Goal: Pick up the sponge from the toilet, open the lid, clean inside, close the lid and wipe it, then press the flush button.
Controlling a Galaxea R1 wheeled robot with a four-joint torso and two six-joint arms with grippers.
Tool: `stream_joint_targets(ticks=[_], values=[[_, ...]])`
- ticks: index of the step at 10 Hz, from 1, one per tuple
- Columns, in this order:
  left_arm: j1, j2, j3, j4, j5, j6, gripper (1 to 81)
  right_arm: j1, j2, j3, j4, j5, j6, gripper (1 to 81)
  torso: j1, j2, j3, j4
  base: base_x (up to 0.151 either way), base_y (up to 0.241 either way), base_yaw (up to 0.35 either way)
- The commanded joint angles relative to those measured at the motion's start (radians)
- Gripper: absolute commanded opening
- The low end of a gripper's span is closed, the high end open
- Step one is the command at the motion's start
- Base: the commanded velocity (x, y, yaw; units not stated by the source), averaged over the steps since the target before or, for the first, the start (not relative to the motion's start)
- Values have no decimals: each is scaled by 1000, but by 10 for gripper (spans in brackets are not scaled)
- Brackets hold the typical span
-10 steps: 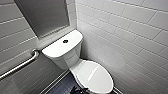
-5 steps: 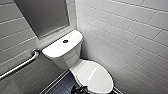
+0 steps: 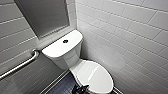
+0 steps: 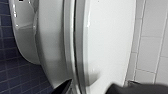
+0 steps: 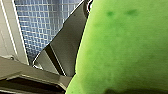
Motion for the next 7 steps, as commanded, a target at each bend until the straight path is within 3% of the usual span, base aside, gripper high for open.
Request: stream_joint_targets(ticks=[1, 7], values=[[-97, 10, 39, 42, 33, 1, 811, -2, -32, -1, -25, -53, -1, 10, 0, 0, 0, 0, 0, 0, 0], [-125, 50, 4, 56, 46, 1, 811, -5, -26, -8, -27, -52, -1, 10, 0, 0, 0, 0, 0, 0, 0]])
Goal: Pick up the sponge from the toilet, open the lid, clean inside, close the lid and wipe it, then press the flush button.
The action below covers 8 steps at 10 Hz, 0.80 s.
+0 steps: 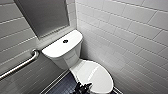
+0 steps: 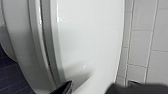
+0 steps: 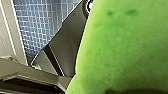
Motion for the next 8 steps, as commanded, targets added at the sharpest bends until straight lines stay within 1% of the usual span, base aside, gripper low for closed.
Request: stream_joint_targets(ticks=[1, 5, 8], values=[[-96, 7, 12, 29, 37, 1, 811, -5, -42, 14, -26, -53, -1, 10, 0, 0, 0, 0, 0, 0, 0], [-88, -19, 41, 29, 35, 1, 811, 1, -41, 14, -28, -53, -1, 10, 0, 0, 0, 0, 0, 0, 0], [-79, -16, 19, 31, 37, 1, 811, 4, -37, 14, -28, -53, -1, 10, 0, 0, 0, 0, 0, 0, 0]])
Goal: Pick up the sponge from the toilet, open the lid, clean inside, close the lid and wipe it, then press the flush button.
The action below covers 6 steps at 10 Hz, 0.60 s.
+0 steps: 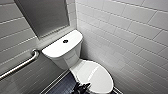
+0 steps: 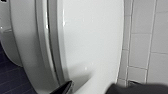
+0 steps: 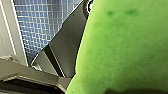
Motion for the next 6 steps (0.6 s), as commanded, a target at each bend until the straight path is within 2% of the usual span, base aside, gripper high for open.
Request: stream_joint_targets(ticks=[1, 3, 6], values=[[-83, 17, -6, 16, 47, 1, 811, 1, -37, 14, -28, -53, -1, 10, 0, 0, 0, 0, 0, 0, 0], [-83, 27, -26, 15, 47, 1, 811, 2, -37, 14, -27, -53, -1, 10, 0, 0, 0, 0, 0, 0, 0], [-77, -6, 13, 15, 46, 1, 811, 12, -33, 14, -27, -56, -1, 10, 0, 0, 0, 0, 0, 0, 0]])
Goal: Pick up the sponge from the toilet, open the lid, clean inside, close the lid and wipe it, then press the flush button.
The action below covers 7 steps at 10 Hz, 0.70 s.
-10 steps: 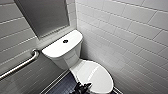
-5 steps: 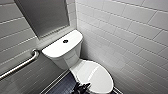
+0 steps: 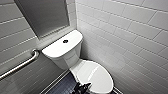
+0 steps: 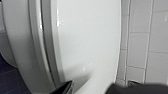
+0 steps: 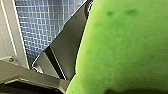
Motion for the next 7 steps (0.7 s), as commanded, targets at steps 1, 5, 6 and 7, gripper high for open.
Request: stream_joint_targets(ticks=[1, 5, 6, 7], values=[[-77, -30, 54, 6, 58, 1, 811, 0, -32, 14, -26, -56, -1, 10, 0, 0, 0, 0, 0, 0, 0], [-69, -36, 54, 4, 60, 1, 811, 2, -26, 14, -28, -56, -1, 10, 0, 0, 0, 0, 0, 0, 0], [-69, -34, 54, 4, 60, 1, 811, 2, -26, 14, -28, -56, -1, 10, 0, 0, 0, 0, 0, 0, 0], [-69, -30, 45, 3, 58, 1, 811, 2, -26, 14, -28, -56, -1, 10, 0, 0, 0, 0, 0, 0, 0]])
